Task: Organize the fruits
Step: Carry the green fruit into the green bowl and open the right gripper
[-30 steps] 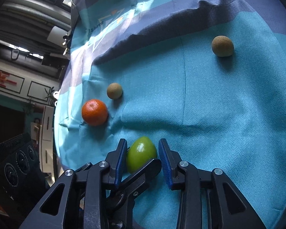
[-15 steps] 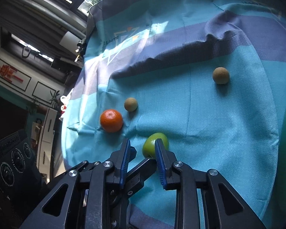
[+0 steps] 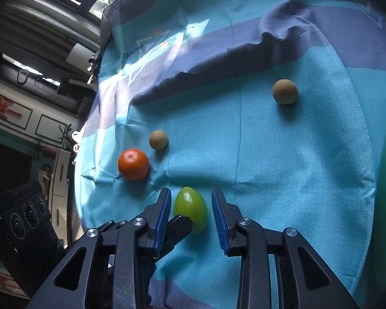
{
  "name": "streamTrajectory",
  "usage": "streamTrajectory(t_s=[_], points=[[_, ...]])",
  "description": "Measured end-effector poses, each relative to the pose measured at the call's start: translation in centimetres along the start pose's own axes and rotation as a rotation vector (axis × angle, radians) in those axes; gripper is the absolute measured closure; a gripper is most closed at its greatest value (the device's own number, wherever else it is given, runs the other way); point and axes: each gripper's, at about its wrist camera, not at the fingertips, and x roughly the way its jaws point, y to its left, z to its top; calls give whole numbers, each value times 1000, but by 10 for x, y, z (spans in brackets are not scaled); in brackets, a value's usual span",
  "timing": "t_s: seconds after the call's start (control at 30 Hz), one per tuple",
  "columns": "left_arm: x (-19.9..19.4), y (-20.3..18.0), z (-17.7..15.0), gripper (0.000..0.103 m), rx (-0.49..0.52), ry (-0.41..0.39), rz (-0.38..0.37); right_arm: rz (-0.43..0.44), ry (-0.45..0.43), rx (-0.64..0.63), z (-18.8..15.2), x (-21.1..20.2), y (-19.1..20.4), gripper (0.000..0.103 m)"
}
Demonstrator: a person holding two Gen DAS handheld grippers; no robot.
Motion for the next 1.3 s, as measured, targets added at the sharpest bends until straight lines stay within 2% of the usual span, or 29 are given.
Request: streamTrajectory(t_s=[0.1, 0.33, 0.67, 0.8, 0.93, 1.13, 1.3], points=[[5, 0, -2, 69, 6, 28, 5, 13, 35, -2, -2, 8, 1, 69], [12, 5, -2, 70, -6, 36, 33, -24, 82, -16, -4, 27, 5, 67], [10, 4, -2, 70, 17, 1, 61, -52, 30, -87, -7, 27, 16, 67], [-5, -8, 1, 70, 56, -61, 54, -50, -27, -114, -7, 10, 21, 67], [-23, -35, 6, 70, 125, -125, 32, -57, -120, -130, -8, -23, 26, 67], [-43, -98, 15, 70, 274, -202, -12, -74, -298, -111, -10, -92, 12, 67], [-40, -153, 16, 70, 398, -215, -85, -110, -426, -57, -17, -144, -16, 67]])
